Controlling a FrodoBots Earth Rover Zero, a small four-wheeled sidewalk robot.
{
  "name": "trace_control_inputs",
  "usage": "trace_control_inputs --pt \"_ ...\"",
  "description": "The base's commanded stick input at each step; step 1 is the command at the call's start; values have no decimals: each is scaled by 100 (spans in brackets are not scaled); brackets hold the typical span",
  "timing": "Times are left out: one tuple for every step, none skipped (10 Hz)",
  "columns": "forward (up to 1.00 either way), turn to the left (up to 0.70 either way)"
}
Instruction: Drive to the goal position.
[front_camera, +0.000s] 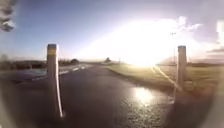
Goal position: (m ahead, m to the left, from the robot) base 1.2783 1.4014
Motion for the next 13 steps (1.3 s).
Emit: trace_control_inputs --pt "45 0" --pt "45 0" --pt "45 0" --pt "45 0" --pt "45 0" --pt "45 19" --pt "45 22" --pt "45 26" --pt "45 27" --pt "45 27" --pt "45 27" --pt "45 27" --pt "45 27"
